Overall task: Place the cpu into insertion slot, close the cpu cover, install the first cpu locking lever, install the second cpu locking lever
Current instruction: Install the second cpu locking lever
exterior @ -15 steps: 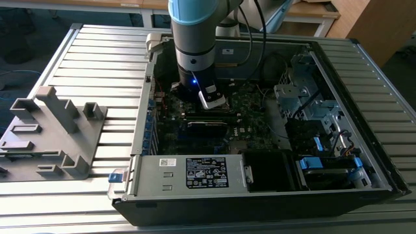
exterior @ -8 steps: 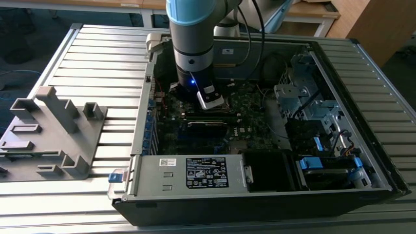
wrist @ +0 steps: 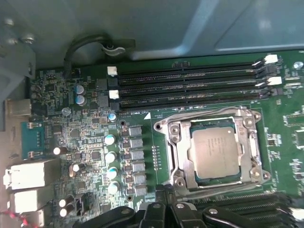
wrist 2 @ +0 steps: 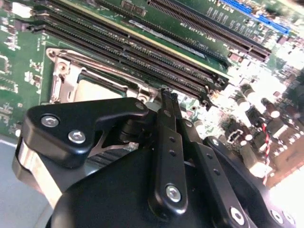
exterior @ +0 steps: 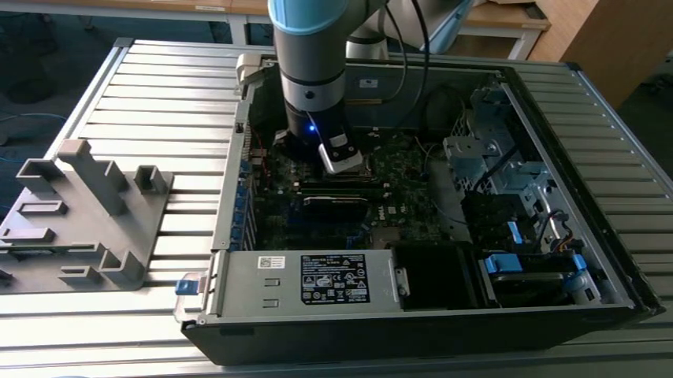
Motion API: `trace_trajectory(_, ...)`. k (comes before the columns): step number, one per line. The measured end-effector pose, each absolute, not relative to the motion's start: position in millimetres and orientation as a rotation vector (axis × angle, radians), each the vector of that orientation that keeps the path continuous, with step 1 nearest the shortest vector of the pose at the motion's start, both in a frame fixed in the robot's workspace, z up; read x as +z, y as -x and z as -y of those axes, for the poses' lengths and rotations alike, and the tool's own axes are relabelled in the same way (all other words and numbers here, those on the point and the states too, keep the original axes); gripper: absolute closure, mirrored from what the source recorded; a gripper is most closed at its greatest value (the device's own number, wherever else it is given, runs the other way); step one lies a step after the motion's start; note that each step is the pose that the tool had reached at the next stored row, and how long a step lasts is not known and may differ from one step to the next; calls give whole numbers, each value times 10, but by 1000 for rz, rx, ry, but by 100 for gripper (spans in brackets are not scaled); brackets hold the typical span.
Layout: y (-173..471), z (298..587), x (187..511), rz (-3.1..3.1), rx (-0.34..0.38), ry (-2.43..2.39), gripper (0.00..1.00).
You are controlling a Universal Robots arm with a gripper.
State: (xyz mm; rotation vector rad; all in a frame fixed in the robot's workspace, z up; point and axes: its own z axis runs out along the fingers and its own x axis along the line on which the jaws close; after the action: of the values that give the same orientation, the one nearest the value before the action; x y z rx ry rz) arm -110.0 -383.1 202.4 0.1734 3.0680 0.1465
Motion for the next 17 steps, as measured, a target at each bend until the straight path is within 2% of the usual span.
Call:
trace_trajectory(4,1100,3831,2112,-3068,146,-173,89)
trace_trajectory(17,950,3827,2117,-3068,146,-173,89)
